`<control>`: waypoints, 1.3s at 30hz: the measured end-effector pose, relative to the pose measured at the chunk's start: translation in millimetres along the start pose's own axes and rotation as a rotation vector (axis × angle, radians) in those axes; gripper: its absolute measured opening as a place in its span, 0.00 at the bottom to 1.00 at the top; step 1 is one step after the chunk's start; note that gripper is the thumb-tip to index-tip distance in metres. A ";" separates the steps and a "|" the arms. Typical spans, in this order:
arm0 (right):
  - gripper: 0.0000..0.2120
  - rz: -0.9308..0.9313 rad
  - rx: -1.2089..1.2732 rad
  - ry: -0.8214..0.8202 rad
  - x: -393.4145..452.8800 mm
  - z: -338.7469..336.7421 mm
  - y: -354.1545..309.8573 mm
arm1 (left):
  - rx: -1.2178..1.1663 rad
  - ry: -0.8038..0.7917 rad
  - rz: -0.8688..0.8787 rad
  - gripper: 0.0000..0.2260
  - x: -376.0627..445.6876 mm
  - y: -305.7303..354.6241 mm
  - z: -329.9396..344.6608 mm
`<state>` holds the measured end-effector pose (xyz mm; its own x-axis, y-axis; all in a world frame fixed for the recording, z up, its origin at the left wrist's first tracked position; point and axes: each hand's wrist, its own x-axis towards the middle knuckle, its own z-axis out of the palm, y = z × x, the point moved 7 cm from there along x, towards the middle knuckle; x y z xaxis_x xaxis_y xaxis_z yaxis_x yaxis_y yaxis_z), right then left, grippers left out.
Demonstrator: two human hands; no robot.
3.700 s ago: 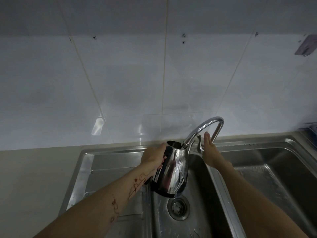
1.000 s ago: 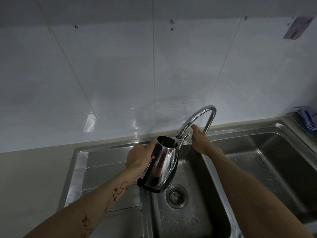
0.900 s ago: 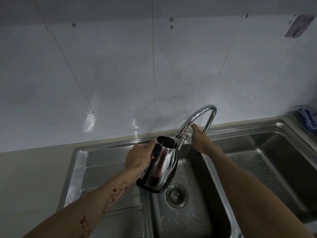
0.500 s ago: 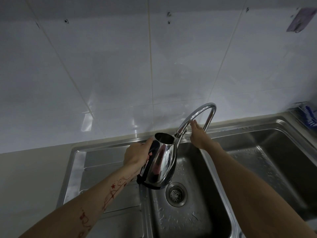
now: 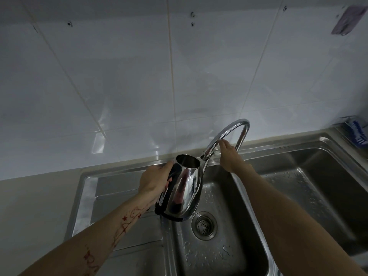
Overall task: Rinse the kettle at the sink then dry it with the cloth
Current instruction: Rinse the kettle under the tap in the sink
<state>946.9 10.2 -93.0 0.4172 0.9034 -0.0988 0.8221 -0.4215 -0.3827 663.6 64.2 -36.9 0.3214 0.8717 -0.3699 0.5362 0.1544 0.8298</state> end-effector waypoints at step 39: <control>0.13 -0.267 0.764 0.497 -240.3 -4.1 -262.0 | -0.269 0.207 -0.005 0.21 -138.4 -106.2 -155.1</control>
<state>632.9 -96.8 34.8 0.5139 0.7514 0.4139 0.5120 0.1184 -0.8508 441.1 -0.7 -9.0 0.1390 0.9424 -0.3041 0.3029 0.2519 0.9191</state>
